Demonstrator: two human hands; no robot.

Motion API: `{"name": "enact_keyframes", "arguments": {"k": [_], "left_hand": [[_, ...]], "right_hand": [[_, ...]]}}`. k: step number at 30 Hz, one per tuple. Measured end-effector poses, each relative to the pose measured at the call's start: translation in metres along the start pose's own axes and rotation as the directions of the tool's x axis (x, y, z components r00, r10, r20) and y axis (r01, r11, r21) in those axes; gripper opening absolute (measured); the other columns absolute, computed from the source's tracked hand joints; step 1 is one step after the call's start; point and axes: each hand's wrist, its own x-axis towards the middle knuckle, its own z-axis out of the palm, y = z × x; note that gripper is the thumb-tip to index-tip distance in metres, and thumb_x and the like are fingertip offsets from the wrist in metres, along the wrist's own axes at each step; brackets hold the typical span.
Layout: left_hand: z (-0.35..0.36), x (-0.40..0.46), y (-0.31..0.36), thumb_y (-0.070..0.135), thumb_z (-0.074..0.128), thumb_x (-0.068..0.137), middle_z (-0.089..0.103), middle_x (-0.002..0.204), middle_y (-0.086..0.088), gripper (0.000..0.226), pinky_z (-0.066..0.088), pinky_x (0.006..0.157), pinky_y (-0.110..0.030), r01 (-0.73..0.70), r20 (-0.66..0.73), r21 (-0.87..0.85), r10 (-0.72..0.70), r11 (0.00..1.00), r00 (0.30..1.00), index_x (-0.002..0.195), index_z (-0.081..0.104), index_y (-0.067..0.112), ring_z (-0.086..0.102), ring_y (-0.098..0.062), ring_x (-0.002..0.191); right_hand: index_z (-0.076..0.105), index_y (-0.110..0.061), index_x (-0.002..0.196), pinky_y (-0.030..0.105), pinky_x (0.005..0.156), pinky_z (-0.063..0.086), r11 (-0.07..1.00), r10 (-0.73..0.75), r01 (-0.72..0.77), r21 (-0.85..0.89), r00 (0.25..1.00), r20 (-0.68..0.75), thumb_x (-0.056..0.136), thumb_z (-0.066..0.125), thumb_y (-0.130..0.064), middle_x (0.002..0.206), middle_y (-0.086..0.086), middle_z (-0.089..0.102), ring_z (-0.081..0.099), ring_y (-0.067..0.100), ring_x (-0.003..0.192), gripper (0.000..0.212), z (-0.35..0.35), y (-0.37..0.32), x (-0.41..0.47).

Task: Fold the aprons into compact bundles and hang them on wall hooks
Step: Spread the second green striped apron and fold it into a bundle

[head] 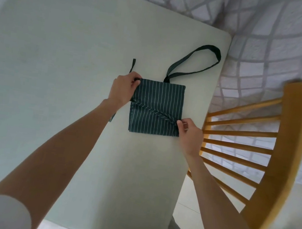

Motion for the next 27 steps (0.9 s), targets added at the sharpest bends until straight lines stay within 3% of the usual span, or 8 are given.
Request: {"name": "enact_keyframes", "arguments": {"k": [4,6,9,12,17,22,24,27], "left_hand": [[0.010,0.006,-0.010,0.016,0.052,0.094,0.068,0.106,-0.006,0.021,0.048,0.089,-0.030,0.030,-0.009,0.002,-0.030,1.000,1.000,0.111,0.065,0.013,0.062,-0.021,0.098],[0.011,0.004,-0.012,0.018,0.053,0.094,0.062,0.118,-0.006,0.024,0.043,0.090,-0.029,-0.066,-0.051,0.140,0.074,0.988,0.996,0.116,0.062,0.014,0.053,-0.024,0.110],[0.006,-0.010,-0.006,0.019,0.053,0.093,0.061,0.117,-0.007,0.023,0.039,0.088,-0.029,-0.386,-0.077,0.243,0.414,0.890,0.907,0.113,0.063,0.012,0.051,-0.026,0.111],[0.009,-0.040,-0.010,0.033,0.049,0.093,0.064,0.111,-0.002,0.028,0.038,0.096,-0.034,-0.658,0.155,0.275,0.643,0.701,0.750,0.110,0.064,0.016,0.056,-0.022,0.106],[0.008,-0.071,-0.041,0.071,0.039,0.079,0.051,0.133,-0.003,0.075,0.020,0.114,-0.048,-0.575,0.389,0.445,0.431,0.686,0.815,0.131,0.050,0.018,0.045,-0.023,0.126],[0.003,-0.072,-0.049,0.082,0.056,0.058,0.031,0.149,-0.001,0.109,0.001,0.116,-0.044,-0.586,0.490,0.471,0.357,0.659,0.795,0.145,0.030,0.019,0.026,-0.021,0.139],[0.002,-0.071,-0.050,0.077,0.065,0.054,0.028,0.149,-0.002,0.114,0.004,0.114,-0.042,-0.580,0.480,0.453,0.363,0.677,0.799,0.145,0.027,0.019,0.027,-0.021,0.137],[0.001,-0.067,-0.043,0.066,0.071,0.061,0.034,0.147,-0.003,0.105,0.014,0.111,-0.033,-0.440,0.390,0.294,0.313,0.849,0.866,0.144,0.028,0.017,0.033,-0.020,0.134]], "right_hand": [[0.062,-0.012,0.105,0.019,0.064,0.048,0.999,0.042,-0.042,-0.022,0.999,0.015,0.095,0.049,-0.036,0.092,0.003,0.070,0.064,0.014,0.077,0.029,0.004,-0.003,0.005],[0.059,-0.013,0.109,0.020,0.067,0.049,0.999,0.030,-0.031,-0.031,0.999,-0.024,0.095,0.050,-0.035,0.096,0.002,0.069,0.065,0.015,0.081,0.027,0.004,-0.004,0.004],[0.059,-0.011,0.110,0.025,0.082,0.043,0.940,-0.314,0.282,-0.194,0.936,-0.159,0.093,0.056,-0.029,0.105,0.007,0.063,0.056,0.019,0.096,0.025,-0.004,0.001,0.001],[0.058,-0.014,0.113,0.038,0.103,0.028,0.705,-0.642,0.631,-0.323,0.762,0.086,0.088,0.058,-0.040,0.121,0.008,0.056,0.043,0.023,0.119,0.036,-0.017,0.009,0.002],[0.049,-0.015,0.131,0.050,0.115,0.007,0.470,-0.545,0.776,-0.421,0.630,0.553,0.071,0.069,-0.059,0.141,0.010,0.046,0.033,0.028,0.137,0.077,-0.030,0.017,0.028],[0.060,-0.008,0.117,0.048,0.112,0.020,0.355,-0.659,0.883,-0.308,0.470,0.588,0.074,0.076,-0.035,0.122,0.017,0.059,0.052,0.033,0.121,0.053,-0.035,0.010,0.053],[0.063,-0.006,0.111,0.043,0.109,0.026,0.411,-0.709,0.882,-0.229,0.467,0.528,0.082,0.067,-0.022,0.114,0.017,0.064,0.059,0.032,0.111,0.034,-0.038,0.006,0.058],[0.060,-0.006,0.110,0.016,0.086,0.042,0.757,-0.585,0.653,-0.019,0.691,0.424,0.093,0.052,-0.013,0.093,0.011,0.069,0.065,0.019,0.073,0.020,-0.043,-0.011,0.066]]}}
